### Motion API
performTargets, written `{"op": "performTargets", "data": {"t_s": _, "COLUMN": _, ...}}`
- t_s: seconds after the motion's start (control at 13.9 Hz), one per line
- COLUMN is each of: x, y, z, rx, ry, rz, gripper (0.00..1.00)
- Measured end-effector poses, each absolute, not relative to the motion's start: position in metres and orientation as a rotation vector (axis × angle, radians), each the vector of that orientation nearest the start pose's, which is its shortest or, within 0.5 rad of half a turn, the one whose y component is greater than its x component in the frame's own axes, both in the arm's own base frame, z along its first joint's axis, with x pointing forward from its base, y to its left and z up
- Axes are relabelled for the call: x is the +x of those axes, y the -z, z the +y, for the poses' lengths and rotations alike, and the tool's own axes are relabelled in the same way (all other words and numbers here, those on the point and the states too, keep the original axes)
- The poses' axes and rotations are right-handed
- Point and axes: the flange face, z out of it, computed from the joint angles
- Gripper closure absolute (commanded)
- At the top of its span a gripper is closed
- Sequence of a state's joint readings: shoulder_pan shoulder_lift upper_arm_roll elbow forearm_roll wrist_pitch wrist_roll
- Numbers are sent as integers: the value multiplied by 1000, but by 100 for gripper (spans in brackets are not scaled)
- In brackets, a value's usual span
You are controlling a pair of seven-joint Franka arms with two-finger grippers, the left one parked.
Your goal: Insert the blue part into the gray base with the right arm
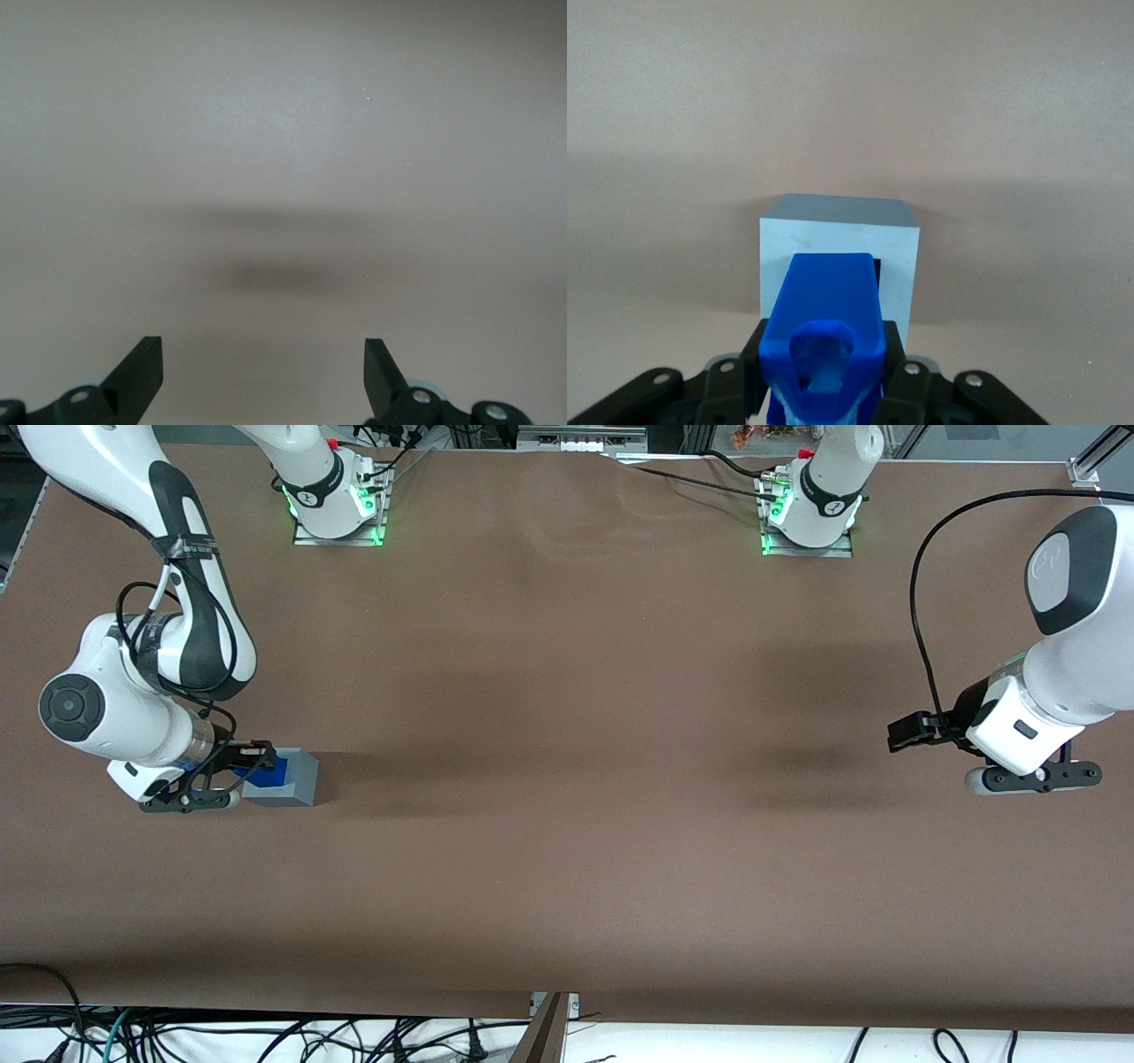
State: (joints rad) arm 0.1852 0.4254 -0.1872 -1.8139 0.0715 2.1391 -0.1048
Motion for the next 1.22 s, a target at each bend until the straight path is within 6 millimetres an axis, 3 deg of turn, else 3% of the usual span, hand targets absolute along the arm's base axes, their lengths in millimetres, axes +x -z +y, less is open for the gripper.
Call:
{"op": "performTargets", "data": {"t_s": 0.43, "x": 634, "y": -301, "z": 10, "rx": -3149, "ry": -165, "rz": -117, "gripper": 100}}
{"op": "performTargets", "data": {"t_s": 0.5, "x": 630, "y": -290, "z": 10, "rx": -3146, "ry": -210, "rz": -116, "gripper": 100}}
{"op": "performTargets", "data": {"t_s": 0.79, "x": 631, "y": -287, "z": 11, "rx": -3145, "ry": -229, "rz": -122, "gripper": 100}}
{"op": "performTargets", "data": {"t_s": 0.86, "x": 631, "y": -287, "z": 11, "rx": -3145, "ry": -229, "rz": -122, "gripper": 77}}
{"op": "performTargets", "data": {"t_s": 0.93, "x": 631, "y": -287, "z": 11, "rx": -3145, "ry": -229, "rz": -122, "gripper": 1}}
{"op": "performTargets", "data": {"t_s": 1.22, "x": 631, "y": -287, "z": 12, "rx": -3144, "ry": -231, "rz": -121, "gripper": 0}}
